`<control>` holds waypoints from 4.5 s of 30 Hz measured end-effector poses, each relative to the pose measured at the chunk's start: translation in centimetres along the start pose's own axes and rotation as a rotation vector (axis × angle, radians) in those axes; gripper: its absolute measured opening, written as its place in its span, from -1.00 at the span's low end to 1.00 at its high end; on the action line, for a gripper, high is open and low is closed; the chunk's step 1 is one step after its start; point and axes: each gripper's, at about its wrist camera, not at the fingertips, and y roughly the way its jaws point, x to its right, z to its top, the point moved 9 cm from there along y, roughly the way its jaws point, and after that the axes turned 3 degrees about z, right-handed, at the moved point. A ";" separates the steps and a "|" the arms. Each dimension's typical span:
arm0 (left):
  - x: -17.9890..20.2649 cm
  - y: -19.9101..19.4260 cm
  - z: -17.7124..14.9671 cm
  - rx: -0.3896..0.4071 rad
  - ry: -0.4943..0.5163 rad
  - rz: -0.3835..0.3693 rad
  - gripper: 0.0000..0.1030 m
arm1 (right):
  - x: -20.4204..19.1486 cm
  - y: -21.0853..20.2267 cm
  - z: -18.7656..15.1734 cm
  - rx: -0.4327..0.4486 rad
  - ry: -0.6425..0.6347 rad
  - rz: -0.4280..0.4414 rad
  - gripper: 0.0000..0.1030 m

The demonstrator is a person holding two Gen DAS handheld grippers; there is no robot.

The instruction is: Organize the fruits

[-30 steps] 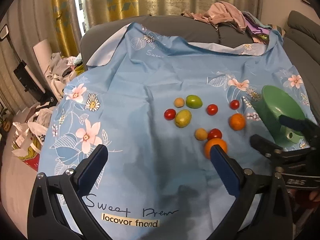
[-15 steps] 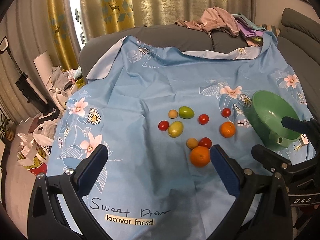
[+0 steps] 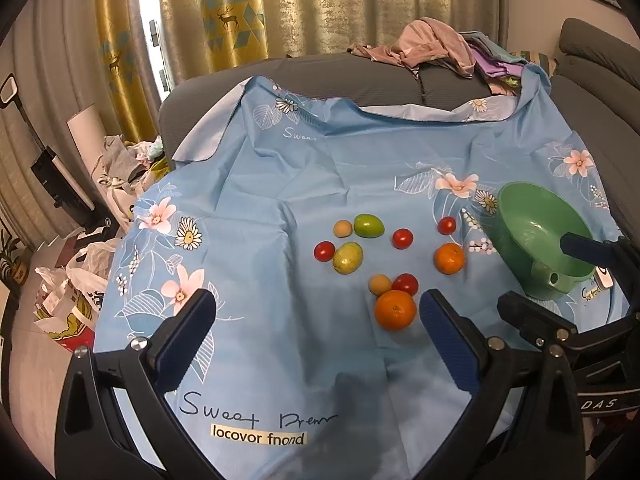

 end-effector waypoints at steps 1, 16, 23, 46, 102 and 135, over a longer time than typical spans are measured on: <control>0.0 0.0 0.0 -0.001 -0.001 0.000 0.99 | 0.0 0.0 0.0 -0.001 0.000 0.001 0.99; -0.1 0.5 -0.4 -0.016 -0.008 -0.004 0.99 | 0.1 0.0 -0.3 -0.017 -0.001 -0.007 0.99; -0.1 1.4 -0.7 -0.038 -0.003 -0.009 0.98 | 0.3 0.7 -0.6 -0.044 0.008 -0.006 0.99; -1.2 5.4 -3.5 -0.160 -0.064 -0.107 0.98 | 1.2 3.9 -2.4 -0.124 0.046 0.021 0.99; 5.1 10.2 -4.0 -0.225 -0.025 -0.404 -0.11 | 4.3 10.9 -1.4 -0.168 0.046 0.105 -0.15; 28.0 9.7 5.8 -0.210 0.246 -0.669 0.65 | 18.0 0.7 -4.3 -0.135 0.065 0.033 0.00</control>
